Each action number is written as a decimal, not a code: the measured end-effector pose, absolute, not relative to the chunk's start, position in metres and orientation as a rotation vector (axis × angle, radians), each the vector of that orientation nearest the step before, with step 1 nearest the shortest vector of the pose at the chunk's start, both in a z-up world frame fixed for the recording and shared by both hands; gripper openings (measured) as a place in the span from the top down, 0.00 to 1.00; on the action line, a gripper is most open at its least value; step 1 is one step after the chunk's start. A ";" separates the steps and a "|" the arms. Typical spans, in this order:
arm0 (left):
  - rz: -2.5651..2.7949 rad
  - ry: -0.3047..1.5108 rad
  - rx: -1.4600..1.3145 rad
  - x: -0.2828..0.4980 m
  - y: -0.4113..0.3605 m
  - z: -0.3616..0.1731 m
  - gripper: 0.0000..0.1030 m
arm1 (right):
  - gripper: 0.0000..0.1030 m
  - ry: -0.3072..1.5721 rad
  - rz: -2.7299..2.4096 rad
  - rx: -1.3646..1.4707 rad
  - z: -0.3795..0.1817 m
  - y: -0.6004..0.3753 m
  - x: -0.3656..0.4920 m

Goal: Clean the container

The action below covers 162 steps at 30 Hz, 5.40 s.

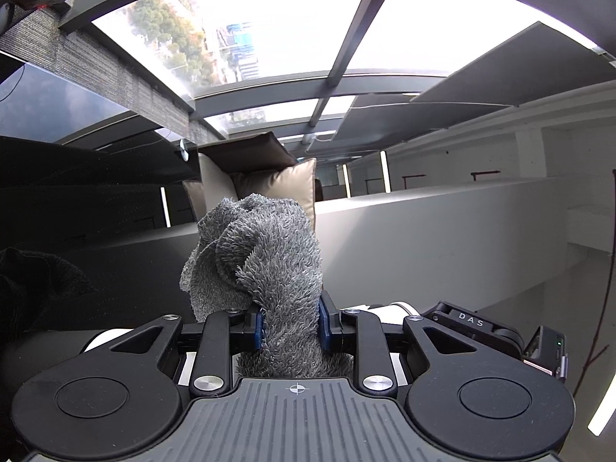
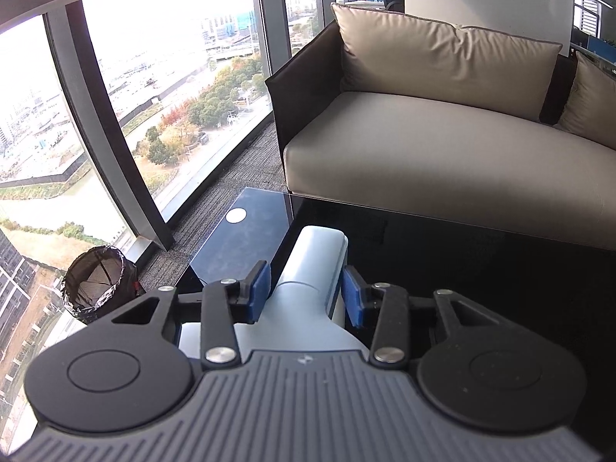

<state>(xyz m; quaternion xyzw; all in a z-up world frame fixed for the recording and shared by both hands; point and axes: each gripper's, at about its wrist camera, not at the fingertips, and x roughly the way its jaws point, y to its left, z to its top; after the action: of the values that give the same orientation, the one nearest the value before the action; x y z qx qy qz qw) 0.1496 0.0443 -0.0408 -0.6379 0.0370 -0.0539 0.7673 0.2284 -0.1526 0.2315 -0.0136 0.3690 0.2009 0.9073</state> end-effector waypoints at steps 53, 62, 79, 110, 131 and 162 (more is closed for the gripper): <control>0.074 0.259 -1.462 0.161 0.071 -0.089 0.76 | 0.62 0.722 0.624 -0.192 0.231 -0.109 0.193; 0.111 0.284 -1.480 0.158 0.079 -0.093 0.76 | 0.62 0.704 0.679 -0.241 0.232 -0.100 0.182; -0.061 0.129 -1.462 0.147 0.072 -0.050 0.77 | 0.62 0.678 0.753 -0.305 0.232 -0.094 0.173; -0.175 0.068 -1.532 0.163 0.067 -0.043 0.76 | 0.62 0.652 0.873 -0.383 0.236 -0.092 0.161; -0.168 0.234 -1.632 0.196 0.087 -0.084 0.75 | 0.62 0.642 0.886 -0.406 0.236 -0.088 0.156; -0.110 0.291 -1.587 0.191 0.101 -0.070 0.76 | 0.62 0.586 0.944 -0.535 0.230 -0.073 0.150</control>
<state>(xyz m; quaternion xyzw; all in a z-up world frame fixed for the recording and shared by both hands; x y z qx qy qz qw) 0.1906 0.1011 -0.0702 -0.7099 0.1300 -0.0490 0.6904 0.1505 -0.0733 0.2304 -0.2507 0.2748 0.4426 0.8159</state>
